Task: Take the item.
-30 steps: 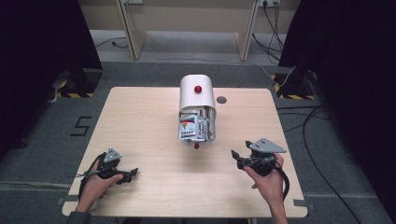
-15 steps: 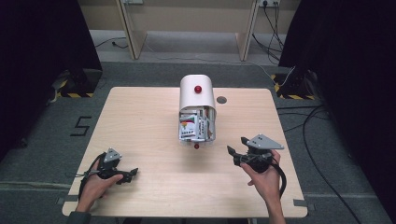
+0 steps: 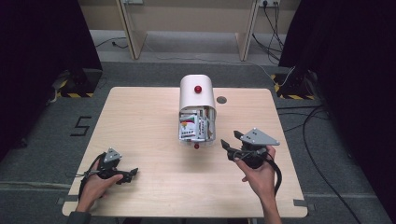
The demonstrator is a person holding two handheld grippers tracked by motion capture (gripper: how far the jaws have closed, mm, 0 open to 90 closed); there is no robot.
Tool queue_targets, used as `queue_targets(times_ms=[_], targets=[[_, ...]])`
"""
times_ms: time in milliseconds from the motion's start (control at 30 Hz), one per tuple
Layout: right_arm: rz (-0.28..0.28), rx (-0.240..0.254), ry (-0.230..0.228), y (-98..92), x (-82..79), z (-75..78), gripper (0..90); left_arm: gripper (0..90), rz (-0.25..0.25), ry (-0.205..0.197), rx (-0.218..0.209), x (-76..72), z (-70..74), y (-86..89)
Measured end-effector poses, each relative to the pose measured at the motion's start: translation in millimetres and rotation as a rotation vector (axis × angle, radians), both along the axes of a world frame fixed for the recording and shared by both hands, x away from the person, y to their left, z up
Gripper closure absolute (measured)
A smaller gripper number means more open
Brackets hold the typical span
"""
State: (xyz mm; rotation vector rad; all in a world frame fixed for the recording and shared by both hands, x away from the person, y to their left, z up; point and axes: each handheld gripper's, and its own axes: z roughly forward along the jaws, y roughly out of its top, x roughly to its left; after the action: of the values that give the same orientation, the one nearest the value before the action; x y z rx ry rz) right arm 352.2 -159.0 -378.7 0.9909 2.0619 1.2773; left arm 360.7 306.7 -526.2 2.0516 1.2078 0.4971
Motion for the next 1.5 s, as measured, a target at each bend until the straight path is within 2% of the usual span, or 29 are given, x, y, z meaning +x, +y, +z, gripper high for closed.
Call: queue_targets(times_ms=[333, 733, 1300, 1500], targets=[[0.046, -0.006, -0.003, 19.4, 2.2, 8.3, 43.6, 0.0, -0.001, 0.0, 0.001, 0.0, 0.0, 0.1], [0.085, -0.06, -0.003, 48.0, 10.8, 13.7, 43.8, 0.0, 0.0, 0.0, 0.0, 0.0, 0.0, 0.0], [0.072, -0.098, 0.022, 58.9, 28.3, 6.3, 47.1, 0.0, 0.0, 0.0, 0.0, 0.0, 0.0, 0.0], [0.02, -0.11, 0.011, 55.3, 38.8, 7.1, 47.7, 0.0, 0.0, 0.0, -0.001, 0.0, 0.0, 0.0]])
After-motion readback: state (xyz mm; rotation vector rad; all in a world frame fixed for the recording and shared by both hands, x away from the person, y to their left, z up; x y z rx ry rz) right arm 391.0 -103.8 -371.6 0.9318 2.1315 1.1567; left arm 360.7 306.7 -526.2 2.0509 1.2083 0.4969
